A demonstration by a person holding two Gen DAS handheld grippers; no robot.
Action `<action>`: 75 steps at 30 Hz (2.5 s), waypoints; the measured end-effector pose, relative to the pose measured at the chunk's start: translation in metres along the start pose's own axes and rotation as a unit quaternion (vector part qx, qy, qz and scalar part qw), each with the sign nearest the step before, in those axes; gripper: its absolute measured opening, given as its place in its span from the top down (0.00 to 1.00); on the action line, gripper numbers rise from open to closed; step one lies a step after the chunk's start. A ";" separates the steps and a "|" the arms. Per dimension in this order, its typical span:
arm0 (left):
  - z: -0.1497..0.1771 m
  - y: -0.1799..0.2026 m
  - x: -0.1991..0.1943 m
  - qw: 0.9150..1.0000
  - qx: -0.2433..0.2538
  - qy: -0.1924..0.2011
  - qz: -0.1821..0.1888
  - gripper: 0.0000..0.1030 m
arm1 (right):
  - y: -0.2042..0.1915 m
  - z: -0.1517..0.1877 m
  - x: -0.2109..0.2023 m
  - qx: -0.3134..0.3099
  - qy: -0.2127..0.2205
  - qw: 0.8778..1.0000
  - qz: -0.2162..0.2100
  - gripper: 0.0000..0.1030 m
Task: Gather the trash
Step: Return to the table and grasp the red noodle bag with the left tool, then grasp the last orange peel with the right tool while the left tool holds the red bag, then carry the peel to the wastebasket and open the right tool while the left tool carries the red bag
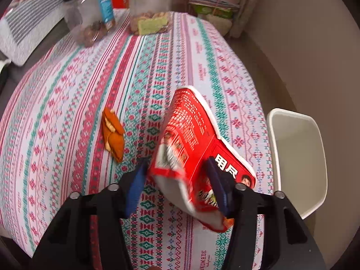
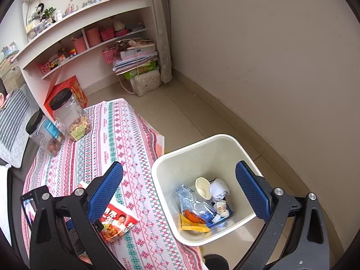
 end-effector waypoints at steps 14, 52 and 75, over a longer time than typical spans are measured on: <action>-0.011 -0.056 -0.069 0.993 0.080 0.072 -0.040 0.59 | -0.063 0.026 0.024 -0.073 -0.032 0.997 -0.004 0.07; -0.003 -0.238 -0.088 0.989 -0.030 0.091 -0.115 0.59 | -0.258 0.189 0.121 -0.277 -0.203 0.937 -0.061 0.80; -0.008 -0.202 -0.113 0.981 -0.018 0.150 -0.120 0.58 | -0.228 0.104 0.013 -0.220 -0.037 0.963 -0.153 0.80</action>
Point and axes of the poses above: each gripper's, at about its wrist camera, not at the fingertips, and x roughly the way its jaws point, y to its right, z to its underside, the point moved 4 cm from there along x, roughly the way its jaws point, and after that the axes turned 12 degrees about x, right-handed, at the moved point
